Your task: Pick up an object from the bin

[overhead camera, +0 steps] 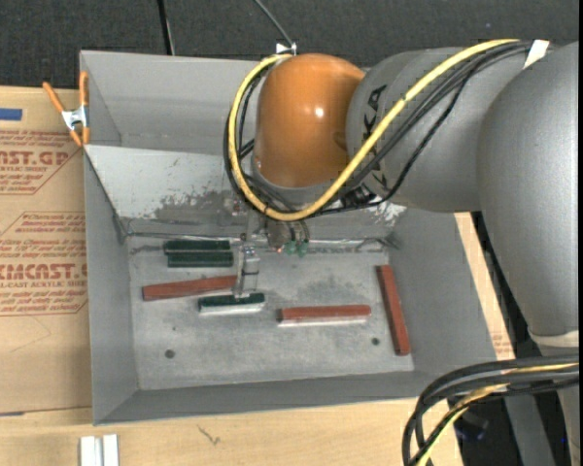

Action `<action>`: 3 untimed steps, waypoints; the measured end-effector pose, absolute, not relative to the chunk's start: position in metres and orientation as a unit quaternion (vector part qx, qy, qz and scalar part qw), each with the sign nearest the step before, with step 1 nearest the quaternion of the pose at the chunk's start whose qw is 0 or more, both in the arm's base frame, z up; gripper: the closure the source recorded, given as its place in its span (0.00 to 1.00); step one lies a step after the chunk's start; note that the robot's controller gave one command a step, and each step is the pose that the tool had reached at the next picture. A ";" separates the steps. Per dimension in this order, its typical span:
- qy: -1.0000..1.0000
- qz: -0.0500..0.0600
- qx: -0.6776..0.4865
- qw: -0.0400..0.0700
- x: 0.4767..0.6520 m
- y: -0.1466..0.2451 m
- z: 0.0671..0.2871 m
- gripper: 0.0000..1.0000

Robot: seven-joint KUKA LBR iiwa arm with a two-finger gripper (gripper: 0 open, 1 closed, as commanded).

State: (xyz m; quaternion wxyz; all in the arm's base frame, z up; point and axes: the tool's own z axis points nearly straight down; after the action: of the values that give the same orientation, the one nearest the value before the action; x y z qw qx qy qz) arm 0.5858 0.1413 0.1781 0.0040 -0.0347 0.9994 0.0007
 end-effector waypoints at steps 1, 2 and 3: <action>0.998 0.001 -0.059 0.003 0.585 0.126 0.111 0.00; 0.997 0.002 0.083 0.004 0.560 0.117 0.074 1.00; 0.997 0.002 0.083 0.004 0.560 0.117 0.074 1.00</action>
Offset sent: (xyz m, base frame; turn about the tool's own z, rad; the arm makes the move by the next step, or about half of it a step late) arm -0.0288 -0.0261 -0.1081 0.2355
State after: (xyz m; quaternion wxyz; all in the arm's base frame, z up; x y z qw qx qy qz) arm 0.5602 0.1166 0.0742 0.0045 0.0830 0.9965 0.0022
